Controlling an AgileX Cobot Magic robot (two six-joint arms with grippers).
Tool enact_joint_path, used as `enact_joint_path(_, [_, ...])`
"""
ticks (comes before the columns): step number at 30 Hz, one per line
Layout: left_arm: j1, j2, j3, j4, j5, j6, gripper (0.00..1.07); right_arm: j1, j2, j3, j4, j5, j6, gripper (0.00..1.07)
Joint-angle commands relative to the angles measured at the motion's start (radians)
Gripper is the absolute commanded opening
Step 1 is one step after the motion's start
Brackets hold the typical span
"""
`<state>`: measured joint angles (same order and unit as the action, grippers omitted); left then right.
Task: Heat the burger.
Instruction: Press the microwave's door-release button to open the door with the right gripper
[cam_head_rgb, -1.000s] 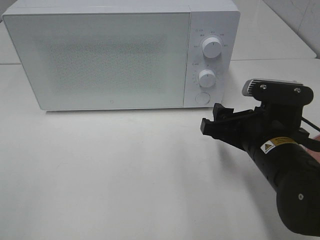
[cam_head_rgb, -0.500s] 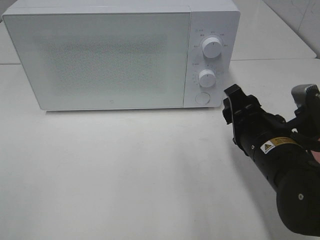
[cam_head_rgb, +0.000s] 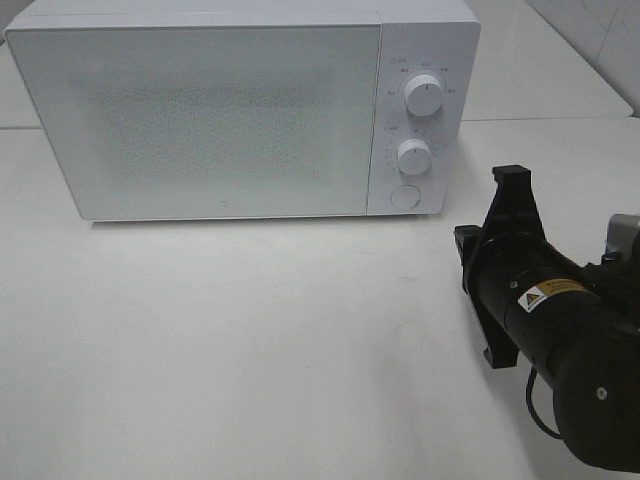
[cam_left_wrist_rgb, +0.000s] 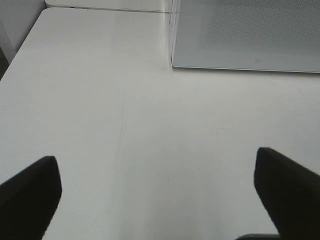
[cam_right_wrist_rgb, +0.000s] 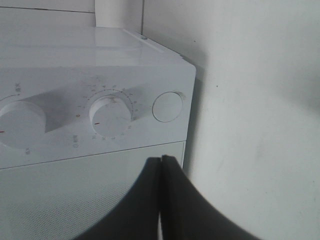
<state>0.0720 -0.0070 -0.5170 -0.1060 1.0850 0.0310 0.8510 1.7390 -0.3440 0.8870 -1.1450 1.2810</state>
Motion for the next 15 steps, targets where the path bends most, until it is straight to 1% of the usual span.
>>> enact_joint_path(1, [0.005,-0.022,0.002,-0.009,-0.016,0.0,1.01,0.002,-0.002,-0.009,-0.006,0.035,0.042,0.0])
enact_joint_path(6, [0.005,-0.022,0.002,-0.009,-0.016,0.0,1.01,-0.01,-0.002,-0.009,-0.009,0.044,0.041,0.0])
enact_joint_path(9, [0.005,-0.022,0.002,-0.009,-0.016,0.0,1.01,-0.033,-0.002,-0.009,-0.017,0.049,0.035,0.0])
enact_joint_path(11, [0.005,-0.022,0.002,-0.009,-0.016,0.0,1.01,-0.061,-0.002,-0.016,-0.044,0.07,0.035,0.0])
enact_joint_path(12, [0.005,-0.022,0.002,-0.009,-0.016,0.0,1.01,-0.061,-0.002,-0.016,-0.044,0.07,0.035,0.0])
enact_joint_path(14, [0.005,-0.022,0.002,-0.009,-0.016,0.0,1.01,-0.096,-0.002,-0.045,-0.085,0.118,0.033,0.0])
enact_joint_path(15, [0.005,-0.022,0.002,-0.009,-0.016,0.0,1.01,-0.096,-0.002,-0.045,-0.085,0.118,0.033,0.0])
